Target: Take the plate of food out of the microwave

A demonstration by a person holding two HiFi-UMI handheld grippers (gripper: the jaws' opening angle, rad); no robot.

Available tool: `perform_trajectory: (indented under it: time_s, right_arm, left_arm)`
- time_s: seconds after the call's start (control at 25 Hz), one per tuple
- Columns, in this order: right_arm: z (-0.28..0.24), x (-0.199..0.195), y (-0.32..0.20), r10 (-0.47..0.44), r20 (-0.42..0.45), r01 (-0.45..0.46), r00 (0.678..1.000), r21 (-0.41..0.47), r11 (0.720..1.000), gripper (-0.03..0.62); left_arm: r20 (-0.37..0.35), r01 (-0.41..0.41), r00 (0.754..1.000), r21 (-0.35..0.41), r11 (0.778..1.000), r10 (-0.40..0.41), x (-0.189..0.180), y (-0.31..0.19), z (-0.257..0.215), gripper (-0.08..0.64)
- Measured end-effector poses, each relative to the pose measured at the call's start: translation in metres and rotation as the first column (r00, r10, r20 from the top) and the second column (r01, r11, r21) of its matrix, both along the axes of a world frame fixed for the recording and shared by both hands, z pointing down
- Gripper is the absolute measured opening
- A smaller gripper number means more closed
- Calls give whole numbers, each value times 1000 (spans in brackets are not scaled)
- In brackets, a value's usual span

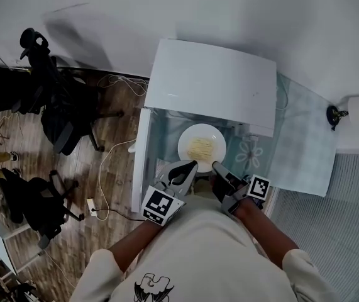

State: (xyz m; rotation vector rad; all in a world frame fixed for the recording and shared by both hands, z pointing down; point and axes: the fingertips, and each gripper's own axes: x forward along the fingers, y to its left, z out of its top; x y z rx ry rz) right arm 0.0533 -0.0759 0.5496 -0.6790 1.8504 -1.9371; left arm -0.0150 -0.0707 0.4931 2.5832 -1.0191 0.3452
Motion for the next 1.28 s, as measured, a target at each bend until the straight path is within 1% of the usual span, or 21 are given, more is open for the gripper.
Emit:
perform_trajectory:
  time_s: [0.2,0.36,0.6,0.76,1.28]
  right_arm:
    - [-7,-2,-1,-14,14,14,1000,1,1000,25]
    - [-6,-6,3,-52,-10,52,999,2,999,25]
    - [-1,-5,3,-60,-37,60,998,-4,998,25]
    - [2,-5,1,-84,-62,84,994,-4,996,25]
    - [7,-4,2,-93,-84,91,992,-27,996,25]
  left_arm:
    - [-1,14,1000,-1,1000,-14,-2,-1,0,5]
    - [-4,46,999,0,999,-46,-6,-4,-1,5]
    - [-2,57,998,-2,998,-57,-8,-6,0,5]
    - [-8,70,998,-12,998,-70,-9,-10,3,5]
    - [-10,62,998,-38,997,-62,-6,-12,5,5]
